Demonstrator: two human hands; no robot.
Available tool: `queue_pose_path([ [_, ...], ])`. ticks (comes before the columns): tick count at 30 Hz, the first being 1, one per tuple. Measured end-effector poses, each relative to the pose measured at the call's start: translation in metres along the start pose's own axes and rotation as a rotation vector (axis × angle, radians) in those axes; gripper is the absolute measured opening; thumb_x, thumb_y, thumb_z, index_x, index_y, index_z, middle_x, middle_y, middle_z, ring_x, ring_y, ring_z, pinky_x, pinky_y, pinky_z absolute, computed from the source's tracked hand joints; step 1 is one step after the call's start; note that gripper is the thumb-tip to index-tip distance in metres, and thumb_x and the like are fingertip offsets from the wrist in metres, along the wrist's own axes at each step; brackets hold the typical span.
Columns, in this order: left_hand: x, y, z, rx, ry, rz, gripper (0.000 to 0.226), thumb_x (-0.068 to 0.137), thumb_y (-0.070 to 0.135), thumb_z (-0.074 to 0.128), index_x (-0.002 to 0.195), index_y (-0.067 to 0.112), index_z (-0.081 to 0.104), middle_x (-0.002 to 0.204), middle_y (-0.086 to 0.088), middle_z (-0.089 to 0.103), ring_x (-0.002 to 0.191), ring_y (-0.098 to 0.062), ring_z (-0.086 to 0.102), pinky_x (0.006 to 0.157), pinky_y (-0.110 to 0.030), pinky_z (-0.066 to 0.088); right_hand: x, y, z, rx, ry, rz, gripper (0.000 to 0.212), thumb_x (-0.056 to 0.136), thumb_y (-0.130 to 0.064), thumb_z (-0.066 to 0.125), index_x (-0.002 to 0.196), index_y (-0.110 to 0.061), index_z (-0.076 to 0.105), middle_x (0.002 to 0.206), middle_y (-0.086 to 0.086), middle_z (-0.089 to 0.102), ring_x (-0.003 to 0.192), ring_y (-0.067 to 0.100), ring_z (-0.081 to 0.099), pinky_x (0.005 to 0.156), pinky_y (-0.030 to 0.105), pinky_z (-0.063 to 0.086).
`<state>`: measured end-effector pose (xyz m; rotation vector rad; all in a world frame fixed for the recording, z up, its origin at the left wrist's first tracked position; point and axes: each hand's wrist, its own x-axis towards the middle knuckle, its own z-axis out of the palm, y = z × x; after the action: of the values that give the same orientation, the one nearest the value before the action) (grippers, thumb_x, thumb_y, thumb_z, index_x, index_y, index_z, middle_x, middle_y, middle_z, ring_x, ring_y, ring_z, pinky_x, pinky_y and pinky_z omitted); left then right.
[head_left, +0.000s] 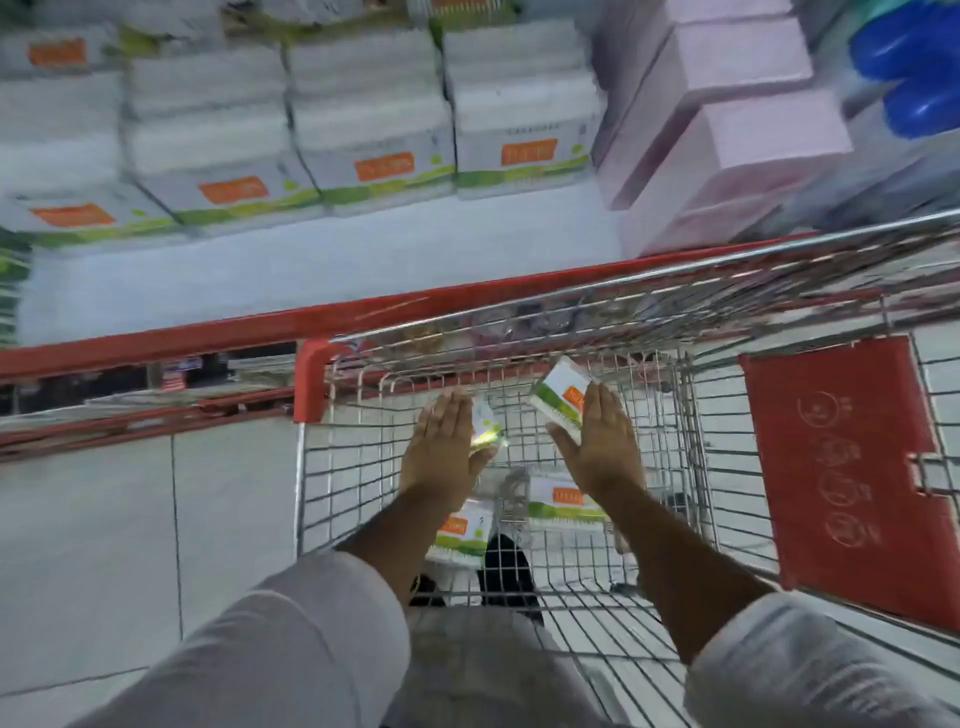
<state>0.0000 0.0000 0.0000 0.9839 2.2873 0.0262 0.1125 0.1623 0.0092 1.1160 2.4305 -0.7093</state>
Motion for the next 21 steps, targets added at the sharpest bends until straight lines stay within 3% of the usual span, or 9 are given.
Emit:
queue_pose_path([
  [4, 0.033, -0.013, 0.008, 0.127, -0.142, -0.054, 0.092, 0.092, 0.055, 0.047, 0.151, 0.005, -0.003, 0.161, -0.012, 0.001, 0.148, -0.024, 0.000, 0.120, -0.037, 0.001, 0.046, 0.015, 0.001, -0.098, -0.059, 0.025, 0.094, 0.086, -0.046, 0.061, 0.151, -0.003, 0.009, 0.159, 0.014, 0.015, 0.147, 0.027, 0.013, 0.120, 0.039, 0.014],
  [8, 0.059, -0.016, 0.010, 0.191, -0.202, -0.097, 0.114, 0.074, 0.054, 0.073, 0.150, 0.003, 0.004, 0.149, -0.015, 0.035, 0.133, -0.030, 0.038, 0.112, -0.039, 0.026, 0.080, 0.018, 0.002, -0.188, -0.076, 0.054, 0.104, 0.074, -0.045, 0.075, 0.150, -0.006, 0.015, 0.149, 0.016, 0.037, 0.137, 0.029, 0.035, 0.115, 0.041, 0.026],
  [11, 0.066, -0.012, 0.001, 0.262, -0.236, -0.116, 0.121, 0.063, 0.058, 0.079, 0.148, 0.004, 0.011, 0.138, -0.014, 0.047, 0.121, -0.030, 0.050, 0.103, -0.039, 0.035, 0.084, 0.015, 0.001, -0.291, -0.077, 0.060, 0.101, 0.070, -0.045, 0.077, 0.147, -0.009, 0.023, 0.140, 0.014, 0.045, 0.127, 0.030, 0.044, 0.106, 0.041, 0.035],
  [15, 0.063, -0.003, 0.001, 0.321, -0.233, -0.106, 0.096, 0.059, 0.056, 0.082, 0.134, 0.010, 0.043, 0.128, -0.011, 0.050, 0.115, -0.027, 0.050, 0.097, -0.036, 0.040, 0.066, 0.011, 0.011, -0.298, 0.011, 0.029, 0.072, 0.075, -0.045, 0.069, 0.133, -0.011, 0.043, 0.130, 0.011, 0.050, 0.119, 0.028, 0.047, 0.098, 0.040, 0.037],
  [18, 0.054, 0.004, 0.006, 0.233, -0.183, -0.130, 0.083, 0.065, 0.043, 0.083, 0.132, 0.012, 0.046, 0.131, -0.011, 0.049, 0.120, -0.028, 0.046, 0.101, -0.038, 0.039, 0.045, 0.007, 0.020, -0.204, 0.022, 0.026, 0.065, 0.075, -0.042, 0.072, 0.127, -0.012, 0.046, 0.125, 0.010, 0.050, 0.114, 0.028, 0.049, 0.092, 0.041, 0.044],
  [21, 0.037, 0.008, 0.002, 0.050, -0.136, -0.158, 0.061, 0.077, 0.026, 0.077, 0.129, 0.014, 0.047, 0.122, -0.009, 0.059, 0.109, -0.026, 0.058, 0.085, -0.035, 0.049, 0.023, -0.001, 0.024, -0.042, -0.035, 0.011, 0.044, 0.078, -0.015, 0.067, 0.117, -0.011, 0.047, 0.114, 0.011, 0.060, 0.100, 0.030, 0.062, 0.078, 0.041, 0.056],
])
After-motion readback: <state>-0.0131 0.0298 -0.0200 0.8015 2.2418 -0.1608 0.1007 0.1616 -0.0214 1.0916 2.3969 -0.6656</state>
